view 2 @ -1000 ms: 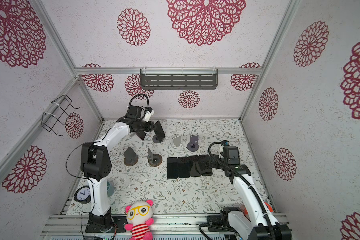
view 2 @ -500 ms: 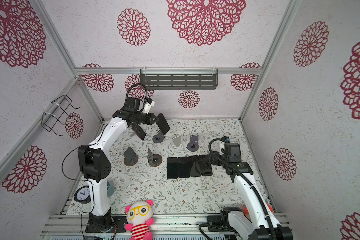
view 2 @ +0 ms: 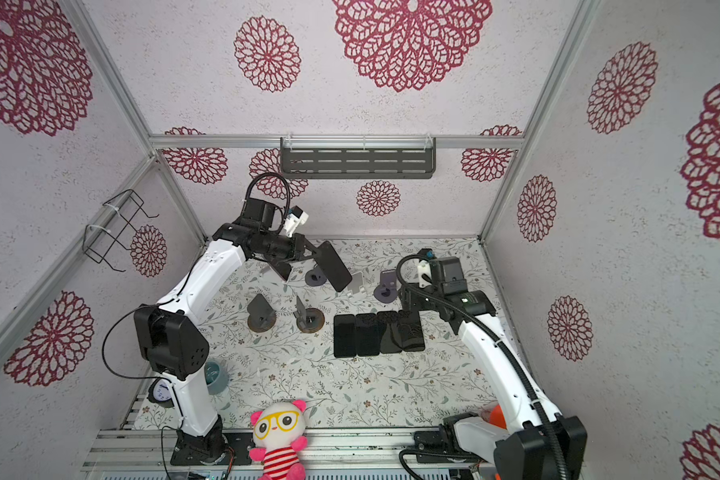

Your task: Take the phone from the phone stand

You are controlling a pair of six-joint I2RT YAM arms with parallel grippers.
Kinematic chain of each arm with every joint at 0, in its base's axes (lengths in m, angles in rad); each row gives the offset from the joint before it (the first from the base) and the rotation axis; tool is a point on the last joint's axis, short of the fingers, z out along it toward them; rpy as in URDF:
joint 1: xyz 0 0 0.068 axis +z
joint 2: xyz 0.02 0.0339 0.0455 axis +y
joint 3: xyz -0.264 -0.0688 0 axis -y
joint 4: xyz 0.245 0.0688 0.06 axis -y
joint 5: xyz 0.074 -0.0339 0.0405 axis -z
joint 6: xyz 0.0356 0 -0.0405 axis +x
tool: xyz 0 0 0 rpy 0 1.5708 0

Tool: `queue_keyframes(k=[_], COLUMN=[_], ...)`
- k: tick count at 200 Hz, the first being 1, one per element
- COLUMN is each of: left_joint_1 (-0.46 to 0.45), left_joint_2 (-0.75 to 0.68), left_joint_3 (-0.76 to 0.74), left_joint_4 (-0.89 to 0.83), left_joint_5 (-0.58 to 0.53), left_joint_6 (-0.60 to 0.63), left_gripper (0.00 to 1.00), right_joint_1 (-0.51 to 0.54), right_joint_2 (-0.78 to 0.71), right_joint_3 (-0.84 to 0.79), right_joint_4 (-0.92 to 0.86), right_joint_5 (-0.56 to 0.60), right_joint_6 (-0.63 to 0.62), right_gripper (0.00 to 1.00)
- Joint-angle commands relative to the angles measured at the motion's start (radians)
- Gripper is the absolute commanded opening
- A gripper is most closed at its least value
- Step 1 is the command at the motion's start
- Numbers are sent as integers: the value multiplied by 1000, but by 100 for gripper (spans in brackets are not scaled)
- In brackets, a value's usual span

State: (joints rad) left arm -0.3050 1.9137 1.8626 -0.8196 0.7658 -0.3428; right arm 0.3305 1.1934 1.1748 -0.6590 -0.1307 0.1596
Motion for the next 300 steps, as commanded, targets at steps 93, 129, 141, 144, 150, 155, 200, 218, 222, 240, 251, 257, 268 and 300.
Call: queue_keyframes(k=[93, 129, 141, 144, 150, 155, 200, 218, 222, 240, 251, 257, 268, 300], left_joint_1=[-51, -51, -52, -52, -51, -52, -50, -50, -51, -51, -51, -51, -50, -51], left_joint_2=[3, 5, 5, 5, 4, 4, 2, 1, 1, 2, 1, 1, 2, 2], left_joint_3=[-173, -190, -191, -191, -190, -190, -190, -191, -191, -189, -190, -190, -191, -189], left_joint_4=[-49, -48, -48, -50, -50, -49, -50, -52, -52, -54, -54, -54, -56, -61], left_joint_5=[333, 350, 351, 351, 352, 353, 348, 332, 333, 334, 332, 331, 329, 325], left_joint_6=[86, 99, 100, 101, 101, 102, 100, 102, 103, 103, 103, 103, 105, 108], left_gripper=[0, 0, 0, 0, 0, 0, 0, 0, 0, 0, 0, 0, 0, 0], right_joint_1=[360, 381, 388, 391, 393, 396, 409, 413, 413, 413, 415, 414, 415, 415], right_joint_2=[280, 353, 367, 370, 373, 374, 404, 419, 422, 431, 435, 437, 440, 431], right_joint_3=[304, 342, 351, 352, 352, 349, 341, 339, 338, 339, 338, 340, 342, 336], right_joint_4=[-193, -177, -178, -176, -174, -169, -144, -138, -136, -127, -125, -127, -127, -121], right_joint_5=[94, 64, 58, 57, 58, 58, 40, 40, 40, 49, 54, 59, 69, 94], right_joint_6=[-62, -72, -71, -73, -74, -76, -69, -63, -62, -54, -53, -52, -49, -40], right_gripper=[87, 92, 93, 93, 93, 93, 92, 88, 87, 84, 81, 79, 75, 63])
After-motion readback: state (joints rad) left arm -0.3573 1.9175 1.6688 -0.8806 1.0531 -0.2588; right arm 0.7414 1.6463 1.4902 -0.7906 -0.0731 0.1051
